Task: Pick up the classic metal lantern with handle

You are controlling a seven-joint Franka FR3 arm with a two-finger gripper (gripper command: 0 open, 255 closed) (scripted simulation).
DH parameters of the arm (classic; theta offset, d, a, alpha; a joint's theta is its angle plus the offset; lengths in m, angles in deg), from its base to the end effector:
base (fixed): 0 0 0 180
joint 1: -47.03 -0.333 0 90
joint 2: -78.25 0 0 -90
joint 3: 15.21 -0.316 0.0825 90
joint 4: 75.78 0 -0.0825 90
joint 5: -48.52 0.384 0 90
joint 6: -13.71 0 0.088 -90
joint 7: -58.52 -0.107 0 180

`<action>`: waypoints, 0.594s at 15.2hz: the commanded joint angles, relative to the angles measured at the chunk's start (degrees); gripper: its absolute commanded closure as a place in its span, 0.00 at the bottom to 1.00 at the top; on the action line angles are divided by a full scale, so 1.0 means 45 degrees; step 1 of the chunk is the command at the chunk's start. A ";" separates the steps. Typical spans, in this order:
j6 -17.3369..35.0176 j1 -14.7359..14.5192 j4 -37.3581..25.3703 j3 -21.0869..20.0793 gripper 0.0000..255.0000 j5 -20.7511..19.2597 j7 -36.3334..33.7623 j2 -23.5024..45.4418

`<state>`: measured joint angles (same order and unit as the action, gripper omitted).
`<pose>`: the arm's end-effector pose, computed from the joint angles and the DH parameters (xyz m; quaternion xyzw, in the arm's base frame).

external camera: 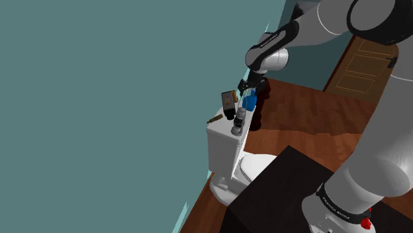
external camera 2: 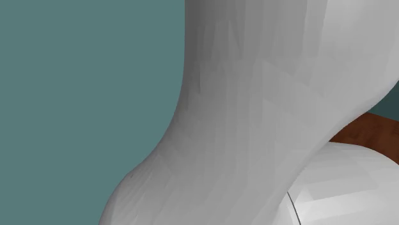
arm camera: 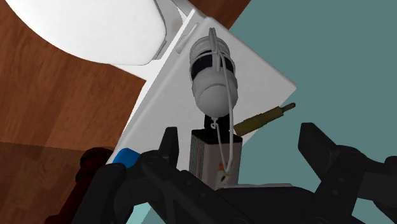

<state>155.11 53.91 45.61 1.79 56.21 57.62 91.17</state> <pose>0.5354 -0.2335 0.3236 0.9640 -0.2566 0.0692 0.0009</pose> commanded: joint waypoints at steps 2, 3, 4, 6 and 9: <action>0.0468 0.0065 0.0042 -0.0086 0.00 0.0255 0.0135 0.0430; 0.0613 0.0086 0.0074 -0.0115 0.00 0.0326 0.0187 0.0550; 0.0757 0.0108 0.0103 -0.0146 0.00 0.0398 0.0239 0.0671; 0.1123 0.0170 0.0165 -0.0233 0.00 0.0589 0.0378 0.0991; 0.1127 0.0176 0.0181 -0.0232 1.00 0.0587 0.0386 0.0978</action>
<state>160.07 54.69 46.43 0.77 58.79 59.34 95.48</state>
